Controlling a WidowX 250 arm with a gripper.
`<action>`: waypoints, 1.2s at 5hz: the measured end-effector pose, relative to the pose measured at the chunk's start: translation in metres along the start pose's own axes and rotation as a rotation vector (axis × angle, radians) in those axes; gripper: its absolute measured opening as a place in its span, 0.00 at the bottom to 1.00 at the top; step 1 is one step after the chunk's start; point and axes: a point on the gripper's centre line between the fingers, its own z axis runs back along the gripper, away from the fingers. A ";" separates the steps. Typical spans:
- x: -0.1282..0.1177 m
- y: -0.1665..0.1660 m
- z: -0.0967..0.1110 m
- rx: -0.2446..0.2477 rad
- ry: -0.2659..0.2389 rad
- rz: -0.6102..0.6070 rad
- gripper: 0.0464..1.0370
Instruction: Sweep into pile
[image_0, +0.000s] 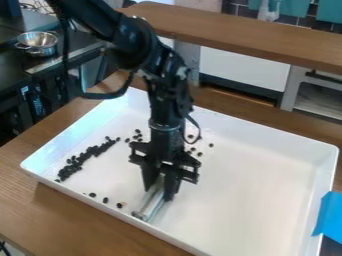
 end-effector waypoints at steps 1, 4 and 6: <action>-0.002 0.019 -0.001 0.010 -0.007 -0.005 0.34; 0.002 0.085 0.001 0.074 -0.007 -0.046 0.34; -0.006 0.102 0.004 0.044 0.034 -0.043 0.34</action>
